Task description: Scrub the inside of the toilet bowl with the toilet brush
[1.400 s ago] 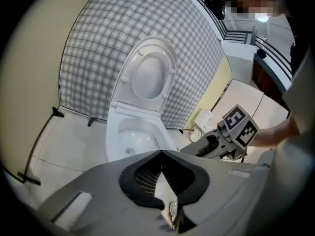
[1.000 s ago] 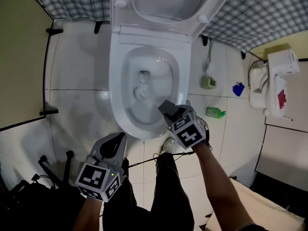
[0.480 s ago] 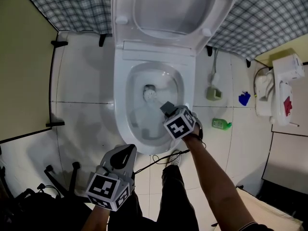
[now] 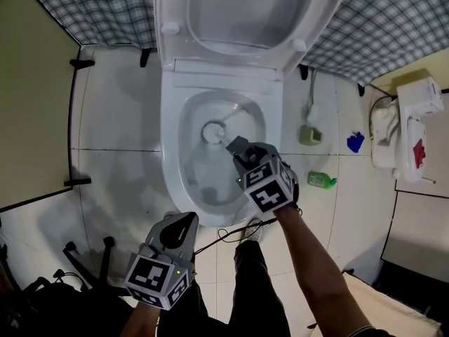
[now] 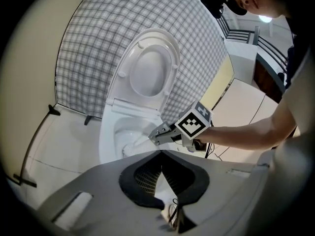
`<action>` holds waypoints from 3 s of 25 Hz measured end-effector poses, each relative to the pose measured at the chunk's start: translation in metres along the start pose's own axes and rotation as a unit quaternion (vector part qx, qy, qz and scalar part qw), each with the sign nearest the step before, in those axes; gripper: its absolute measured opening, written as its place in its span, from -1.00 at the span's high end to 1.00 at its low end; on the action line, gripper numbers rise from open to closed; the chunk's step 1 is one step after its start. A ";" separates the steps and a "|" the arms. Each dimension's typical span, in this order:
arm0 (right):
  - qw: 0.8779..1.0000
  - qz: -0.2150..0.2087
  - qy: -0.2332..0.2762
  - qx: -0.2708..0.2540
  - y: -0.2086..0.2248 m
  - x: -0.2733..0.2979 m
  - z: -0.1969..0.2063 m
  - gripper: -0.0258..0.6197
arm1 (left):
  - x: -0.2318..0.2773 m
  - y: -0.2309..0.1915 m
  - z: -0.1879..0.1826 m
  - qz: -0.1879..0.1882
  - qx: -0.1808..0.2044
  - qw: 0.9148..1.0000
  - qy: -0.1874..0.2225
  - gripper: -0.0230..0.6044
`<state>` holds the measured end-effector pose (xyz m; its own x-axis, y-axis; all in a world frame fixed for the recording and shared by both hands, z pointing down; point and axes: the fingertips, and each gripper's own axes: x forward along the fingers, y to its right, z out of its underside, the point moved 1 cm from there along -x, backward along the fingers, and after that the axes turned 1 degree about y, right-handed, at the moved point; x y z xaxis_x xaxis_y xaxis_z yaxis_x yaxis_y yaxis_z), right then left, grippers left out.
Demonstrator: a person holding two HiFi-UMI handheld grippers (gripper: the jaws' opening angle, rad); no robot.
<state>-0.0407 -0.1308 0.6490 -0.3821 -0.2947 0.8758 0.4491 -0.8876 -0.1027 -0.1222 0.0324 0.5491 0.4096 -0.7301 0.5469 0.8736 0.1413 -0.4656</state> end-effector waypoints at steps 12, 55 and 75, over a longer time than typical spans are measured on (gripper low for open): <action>0.999 0.045 0.018 -0.013 0.004 0.048 -0.011 0.34 | -0.009 -0.038 -0.004 -0.033 0.000 0.999 0.003 0.95; 0.906 0.040 0.316 0.280 0.088 -0.315 0.055 0.35 | 0.048 0.126 -0.045 0.047 0.091 0.995 -0.006 0.95; 0.955 0.128 0.085 0.255 0.115 -0.135 0.271 0.35 | 0.151 0.179 0.038 0.071 0.109 0.989 -0.072 0.95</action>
<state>0.2809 -0.0968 0.6469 -0.3123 -0.5707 0.7595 0.8638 -0.5032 -0.0229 0.1066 -0.0269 0.5749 0.5515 -0.5915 0.5881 0.8341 0.3873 -0.3927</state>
